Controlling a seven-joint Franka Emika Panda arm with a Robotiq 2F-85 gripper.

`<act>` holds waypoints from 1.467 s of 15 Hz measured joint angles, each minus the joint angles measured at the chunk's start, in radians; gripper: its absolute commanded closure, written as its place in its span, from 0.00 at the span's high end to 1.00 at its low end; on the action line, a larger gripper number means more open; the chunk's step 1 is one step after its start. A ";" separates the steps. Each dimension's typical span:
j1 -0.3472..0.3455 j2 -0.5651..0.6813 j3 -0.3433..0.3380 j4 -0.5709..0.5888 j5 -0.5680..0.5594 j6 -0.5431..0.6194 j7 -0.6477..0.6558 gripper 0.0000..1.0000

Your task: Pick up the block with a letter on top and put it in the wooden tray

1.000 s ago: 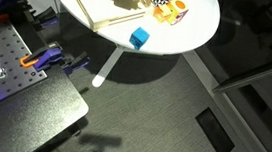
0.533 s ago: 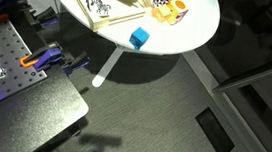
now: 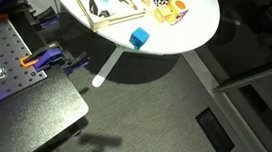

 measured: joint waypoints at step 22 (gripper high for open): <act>0.108 -0.151 0.032 -0.022 0.019 -0.166 0.203 1.00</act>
